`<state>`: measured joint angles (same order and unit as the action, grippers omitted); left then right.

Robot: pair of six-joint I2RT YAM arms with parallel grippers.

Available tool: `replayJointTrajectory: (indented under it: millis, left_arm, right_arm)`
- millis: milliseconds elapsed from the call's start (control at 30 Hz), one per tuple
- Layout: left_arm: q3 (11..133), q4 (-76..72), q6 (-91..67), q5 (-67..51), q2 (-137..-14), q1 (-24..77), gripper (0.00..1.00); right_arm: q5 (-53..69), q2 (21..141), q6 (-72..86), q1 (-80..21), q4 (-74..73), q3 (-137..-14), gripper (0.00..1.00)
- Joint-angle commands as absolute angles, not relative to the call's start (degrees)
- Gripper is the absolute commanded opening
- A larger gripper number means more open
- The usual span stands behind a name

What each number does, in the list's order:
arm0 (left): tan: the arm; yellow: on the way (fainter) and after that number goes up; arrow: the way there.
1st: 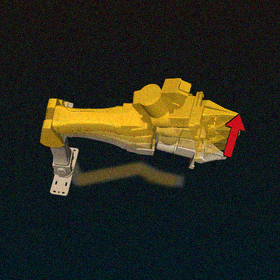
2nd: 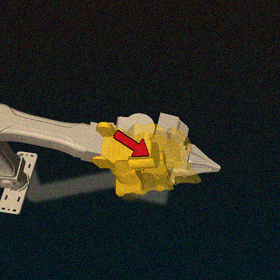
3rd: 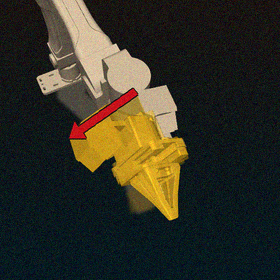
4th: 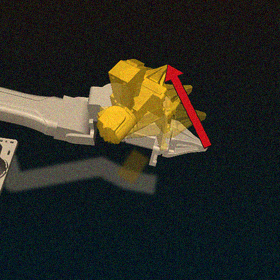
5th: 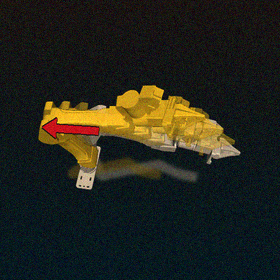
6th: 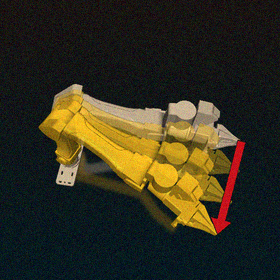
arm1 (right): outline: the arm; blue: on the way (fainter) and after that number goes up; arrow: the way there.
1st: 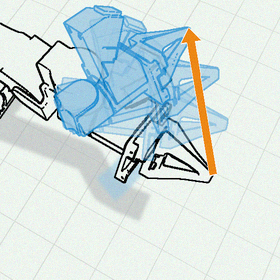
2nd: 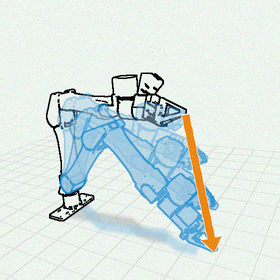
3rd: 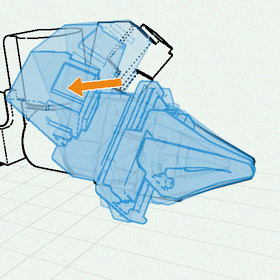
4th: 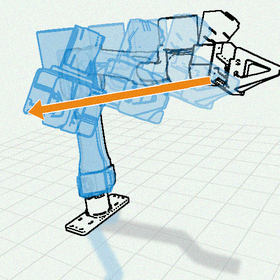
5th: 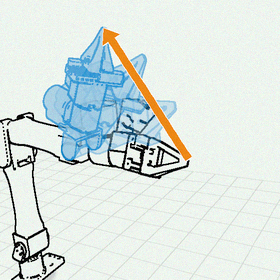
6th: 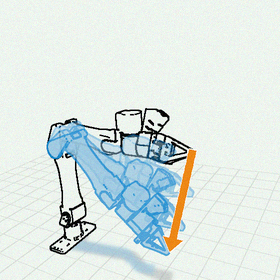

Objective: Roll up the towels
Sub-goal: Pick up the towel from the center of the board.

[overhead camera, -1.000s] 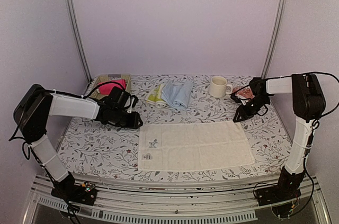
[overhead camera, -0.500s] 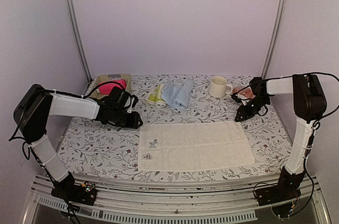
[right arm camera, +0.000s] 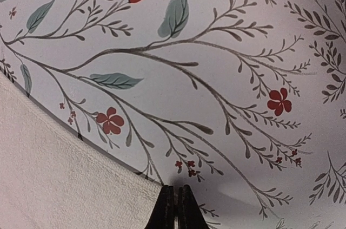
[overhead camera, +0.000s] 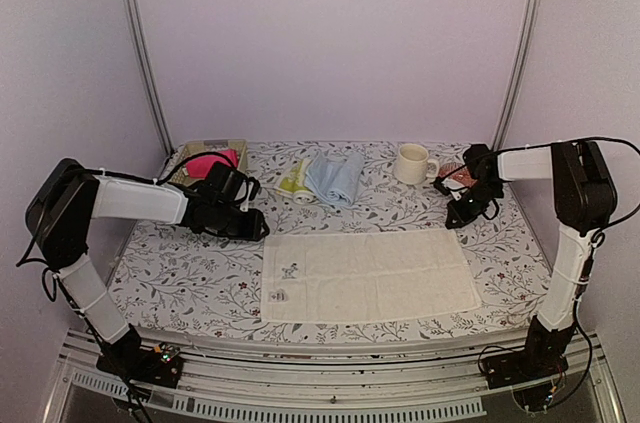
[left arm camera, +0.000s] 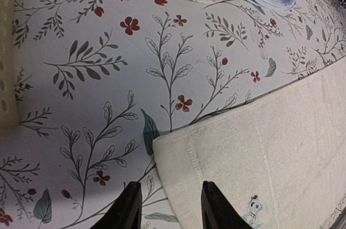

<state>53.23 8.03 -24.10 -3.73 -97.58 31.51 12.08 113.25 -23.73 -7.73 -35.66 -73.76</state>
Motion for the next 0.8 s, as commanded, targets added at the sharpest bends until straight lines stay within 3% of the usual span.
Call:
replayJointTrajectory:
  millis: [0,167,767]
  left_arm:
    - [54.5,7.3,-24.5,-3.4,-97.9,30.8,0.39]
    - [55.9,6.5,-24.0,-4.0,-99.3,30.6,0.40]
    - [63.3,8.9,-23.5,-3.9,-108.1,30.1,0.42]
  right_arm:
    - [8.4,111.7,-23.4,-7.7,-35.5,-72.2,0.03]
    - [11.9,106.5,-23.7,-7.7,-32.3,-72.2,0.03]
    - [13.5,109.2,-24.7,-7.7,-32.9,-71.8,0.03]
